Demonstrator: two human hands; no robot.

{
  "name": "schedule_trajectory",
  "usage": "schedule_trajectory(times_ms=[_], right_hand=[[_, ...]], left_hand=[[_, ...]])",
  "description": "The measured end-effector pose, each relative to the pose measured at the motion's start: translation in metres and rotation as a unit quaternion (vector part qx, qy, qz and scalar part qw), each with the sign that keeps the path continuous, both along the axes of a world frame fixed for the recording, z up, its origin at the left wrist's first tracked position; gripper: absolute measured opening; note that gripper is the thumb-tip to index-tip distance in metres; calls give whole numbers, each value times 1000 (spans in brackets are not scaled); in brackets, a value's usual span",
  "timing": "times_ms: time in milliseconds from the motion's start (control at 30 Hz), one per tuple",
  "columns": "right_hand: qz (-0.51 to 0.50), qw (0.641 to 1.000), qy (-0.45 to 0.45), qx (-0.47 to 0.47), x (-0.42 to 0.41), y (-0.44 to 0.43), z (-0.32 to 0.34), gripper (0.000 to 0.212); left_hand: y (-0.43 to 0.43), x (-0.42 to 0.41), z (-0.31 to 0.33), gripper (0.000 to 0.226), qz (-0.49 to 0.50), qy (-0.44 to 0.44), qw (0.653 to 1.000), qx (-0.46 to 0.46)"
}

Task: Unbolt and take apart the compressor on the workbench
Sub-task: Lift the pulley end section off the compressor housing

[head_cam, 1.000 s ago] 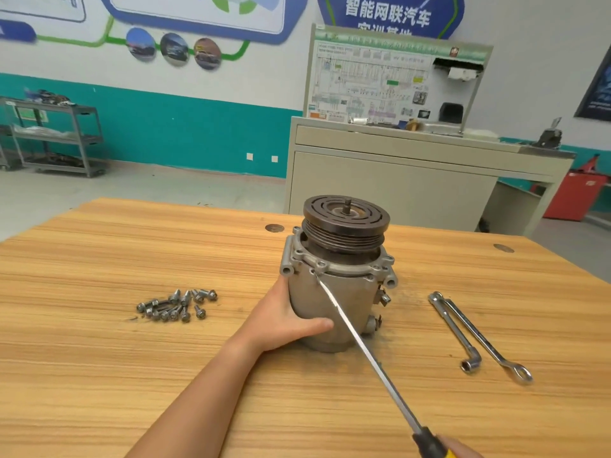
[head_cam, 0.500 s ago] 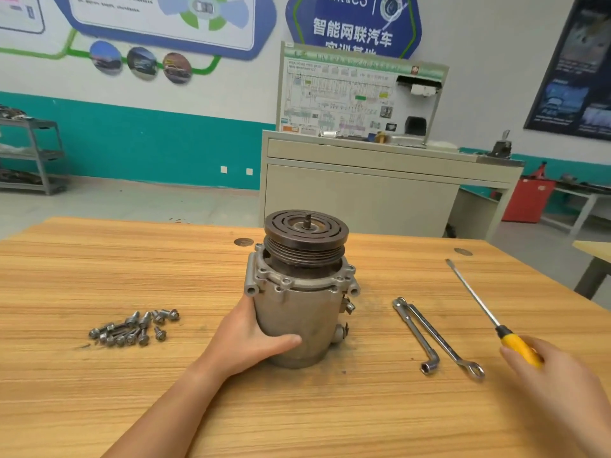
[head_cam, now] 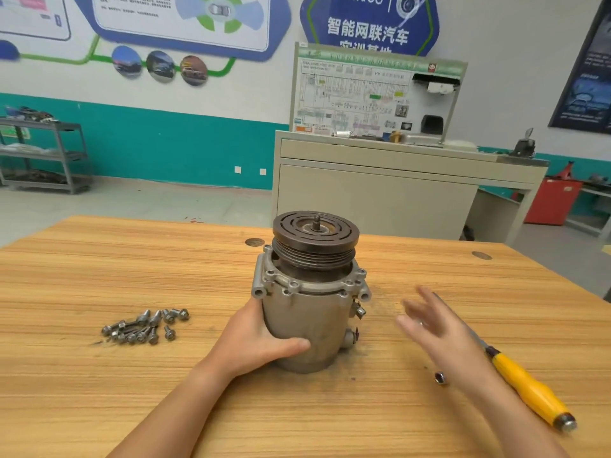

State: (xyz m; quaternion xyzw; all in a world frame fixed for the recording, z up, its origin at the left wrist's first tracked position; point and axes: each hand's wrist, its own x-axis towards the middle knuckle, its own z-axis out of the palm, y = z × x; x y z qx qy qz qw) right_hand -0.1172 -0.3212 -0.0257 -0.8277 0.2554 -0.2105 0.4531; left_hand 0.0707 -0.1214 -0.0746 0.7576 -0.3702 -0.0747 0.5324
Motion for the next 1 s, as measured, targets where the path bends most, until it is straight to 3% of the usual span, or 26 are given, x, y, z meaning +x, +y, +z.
schedule_trajectory(times_ms=[67,133,233,467,633,700,767,900,1000], right_hand=[[116,991,-18,64,25,25,-4,123],[168,983,-54,53,42,31,-11,126],[159,981,-82,80,55,26,-11,123],[85,985,-148,33,28,12,-18,107],[64,995,-58,-60,5,-6,6,110],[63,992,-73,-83,5,-16,26,117],[96,989,-79,-82,15,-20,46,124],[184,981,-32,-55,44,-20,66,136],[225,972,-61,-36,51,-21,64,130]], left_hand=[[0,-3,2,91,-8,-3,1000,0],[-1,-7,4,91,-14,-12,1000,-1],[-5,-13,3,90,-7,-17,1000,-2],[-31,-25,9,85,-68,-63,995,21],[-17,-13,34,64,-109,-13,992,57],[-1,-5,56,77,-23,15,999,-45],[2,-2,82,88,-10,-7,994,-104],[-36,-13,109,127,-116,-82,988,68],[-50,-14,103,122,-126,-62,990,23]])
